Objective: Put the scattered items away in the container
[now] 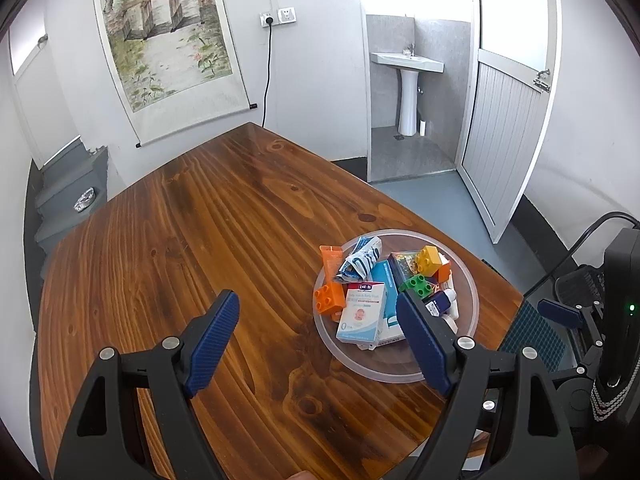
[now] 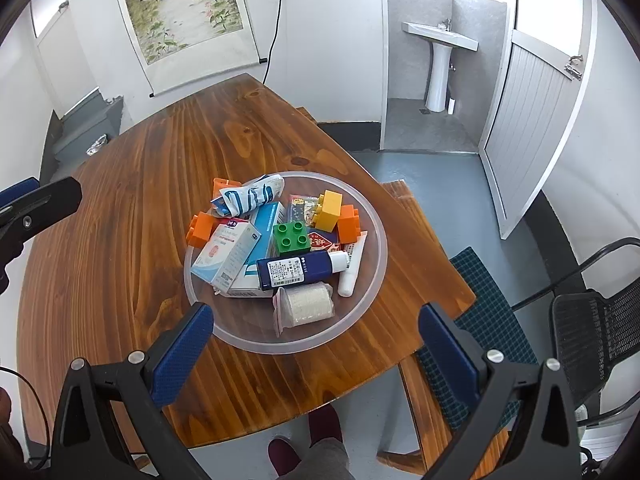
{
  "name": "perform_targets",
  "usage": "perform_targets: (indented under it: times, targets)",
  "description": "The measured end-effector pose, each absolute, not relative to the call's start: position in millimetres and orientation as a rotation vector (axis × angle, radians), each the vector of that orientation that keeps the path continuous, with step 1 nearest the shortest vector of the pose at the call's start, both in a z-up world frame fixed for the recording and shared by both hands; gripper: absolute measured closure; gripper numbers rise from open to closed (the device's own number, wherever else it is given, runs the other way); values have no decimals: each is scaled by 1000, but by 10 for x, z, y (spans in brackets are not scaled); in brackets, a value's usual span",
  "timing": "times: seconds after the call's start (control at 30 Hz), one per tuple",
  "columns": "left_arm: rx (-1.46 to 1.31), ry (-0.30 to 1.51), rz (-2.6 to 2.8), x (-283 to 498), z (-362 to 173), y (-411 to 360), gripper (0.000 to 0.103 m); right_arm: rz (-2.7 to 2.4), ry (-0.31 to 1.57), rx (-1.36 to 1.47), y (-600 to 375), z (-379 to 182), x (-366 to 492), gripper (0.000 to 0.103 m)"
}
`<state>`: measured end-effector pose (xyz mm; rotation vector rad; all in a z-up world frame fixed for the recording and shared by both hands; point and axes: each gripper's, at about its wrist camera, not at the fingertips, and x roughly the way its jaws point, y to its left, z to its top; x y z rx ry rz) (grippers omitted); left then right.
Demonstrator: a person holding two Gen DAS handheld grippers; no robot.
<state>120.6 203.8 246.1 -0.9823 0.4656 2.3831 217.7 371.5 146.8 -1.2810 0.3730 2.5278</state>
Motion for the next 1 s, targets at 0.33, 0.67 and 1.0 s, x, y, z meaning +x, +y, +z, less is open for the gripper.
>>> perform_targets:
  times: [0.33,0.67,1.0]
  targets:
    - [-1015,483,2365,1186,2375,2113,19,2544,352,-1315,3725,1429,2071,0]
    - [-1105,485,2312,1176,2236,2186,19,2500,308,-1349,3773,1336,1965,0]
    - [-1125,461,2285,1179,2203,2256,19,2482,296,-1403,3830,1246,1911,0]
